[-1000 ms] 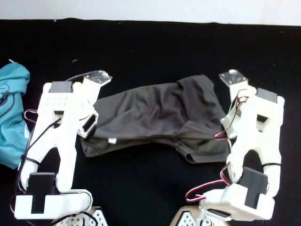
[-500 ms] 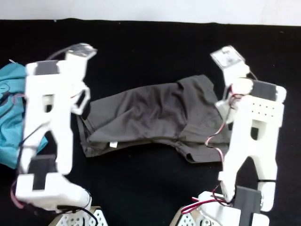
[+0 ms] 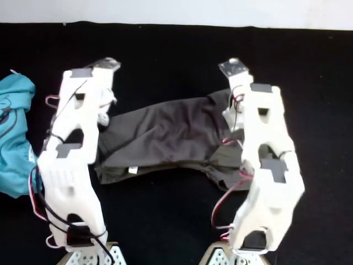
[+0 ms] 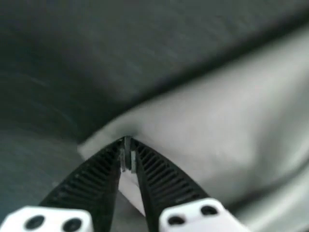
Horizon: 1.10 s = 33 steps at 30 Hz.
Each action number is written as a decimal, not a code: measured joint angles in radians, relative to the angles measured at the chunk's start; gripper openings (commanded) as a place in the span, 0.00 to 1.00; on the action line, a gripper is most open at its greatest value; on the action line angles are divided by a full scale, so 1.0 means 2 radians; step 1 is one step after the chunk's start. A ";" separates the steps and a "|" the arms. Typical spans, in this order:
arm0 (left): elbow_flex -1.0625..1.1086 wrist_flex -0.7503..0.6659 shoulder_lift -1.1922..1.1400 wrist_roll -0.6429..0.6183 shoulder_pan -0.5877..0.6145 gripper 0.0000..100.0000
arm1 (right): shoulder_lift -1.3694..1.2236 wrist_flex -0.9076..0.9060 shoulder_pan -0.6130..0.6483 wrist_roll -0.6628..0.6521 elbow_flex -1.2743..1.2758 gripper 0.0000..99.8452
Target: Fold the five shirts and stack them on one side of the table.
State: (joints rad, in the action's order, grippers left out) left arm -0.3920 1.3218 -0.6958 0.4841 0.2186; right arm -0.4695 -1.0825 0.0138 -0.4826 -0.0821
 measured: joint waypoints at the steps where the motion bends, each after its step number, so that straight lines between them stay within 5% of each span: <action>1: -0.030 0.002 -0.023 -0.001 0.010 0.01 | -0.025 0.000 -0.005 0.000 -0.024 0.03; 13: -0.483 0.140 -0.221 -0.022 0.068 0.01 | -0.140 -0.101 -0.023 0.000 -0.259 0.03; 18: -0.567 0.212 -0.222 -0.023 0.062 0.01 | -0.140 -0.160 -0.023 0.000 -0.315 0.03; 24: -0.500 0.221 -0.198 -0.035 0.060 0.03 | -0.140 -0.211 -0.023 0.000 -0.355 0.03; 29: -0.302 0.221 -0.077 -0.050 0.047 0.21 | -0.140 -0.249 -0.010 0.000 -0.372 0.03; 33: -0.161 0.214 -0.002 -0.050 0.041 0.21 | -0.140 -0.258 0.010 0.000 -0.375 0.03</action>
State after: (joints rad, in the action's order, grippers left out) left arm -0.7142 1.7499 -0.7004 0.3844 0.3015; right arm -0.7488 -1.5980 0.0338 -0.4826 -0.8324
